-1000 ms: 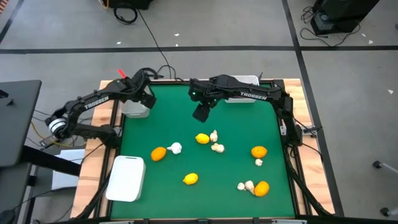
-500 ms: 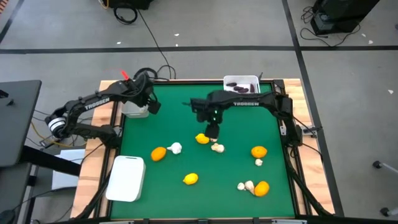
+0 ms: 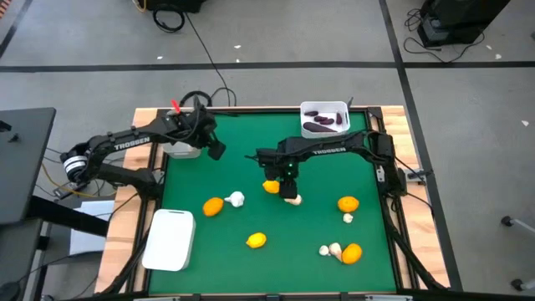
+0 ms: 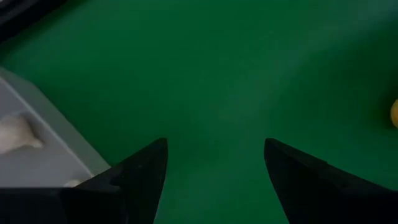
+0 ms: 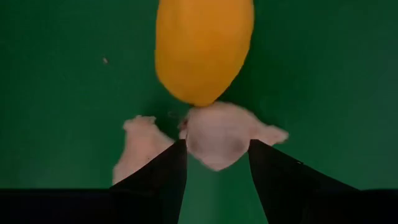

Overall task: Sort produce into baskets
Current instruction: Put the garlic into the gray bin

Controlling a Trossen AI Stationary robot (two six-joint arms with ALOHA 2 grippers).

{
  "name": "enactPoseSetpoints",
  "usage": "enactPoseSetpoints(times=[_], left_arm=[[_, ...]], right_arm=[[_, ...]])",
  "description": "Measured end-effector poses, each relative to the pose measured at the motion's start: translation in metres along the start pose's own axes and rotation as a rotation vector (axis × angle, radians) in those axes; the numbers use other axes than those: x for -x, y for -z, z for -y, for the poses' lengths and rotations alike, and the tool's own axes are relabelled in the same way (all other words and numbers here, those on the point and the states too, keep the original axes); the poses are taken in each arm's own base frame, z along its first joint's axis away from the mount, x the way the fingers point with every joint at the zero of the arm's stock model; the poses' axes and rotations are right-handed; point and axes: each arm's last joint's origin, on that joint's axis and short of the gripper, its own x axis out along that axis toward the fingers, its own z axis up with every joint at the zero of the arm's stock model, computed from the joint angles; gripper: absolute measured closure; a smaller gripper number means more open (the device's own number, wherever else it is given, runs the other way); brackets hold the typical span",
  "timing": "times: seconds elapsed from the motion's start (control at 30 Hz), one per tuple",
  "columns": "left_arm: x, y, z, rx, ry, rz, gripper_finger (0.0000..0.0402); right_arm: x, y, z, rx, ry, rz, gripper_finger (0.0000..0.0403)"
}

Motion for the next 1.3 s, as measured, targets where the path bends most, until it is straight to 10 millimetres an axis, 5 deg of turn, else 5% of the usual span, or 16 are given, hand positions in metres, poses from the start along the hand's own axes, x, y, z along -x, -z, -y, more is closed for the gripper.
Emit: enactPoseSetpoints(times=[0.37,0.63,0.87,1.3], left_arm=[[0.0,0.001,0.001,0.008,0.002,-0.003,0.0129],[0.0,0.001,0.001,0.009,0.001,-0.002,0.0129],[0.0,-0.001,0.003,-0.022,0.041,0.007,0.0129],[0.005,-0.013,0.031,-0.208,0.327,0.162,0.0147]], right_arm=[[-0.008,0.0,0.008,0.063,0.058,0.028,0.0245],[-0.023,0.012,0.016,0.041,0.038,-0.016,0.0323],[-0.017,0.004,0.016,0.014,0.044,0.004,0.0378],[0.063,-0.027,0.012,0.011,0.111,0.214,0.0394]])
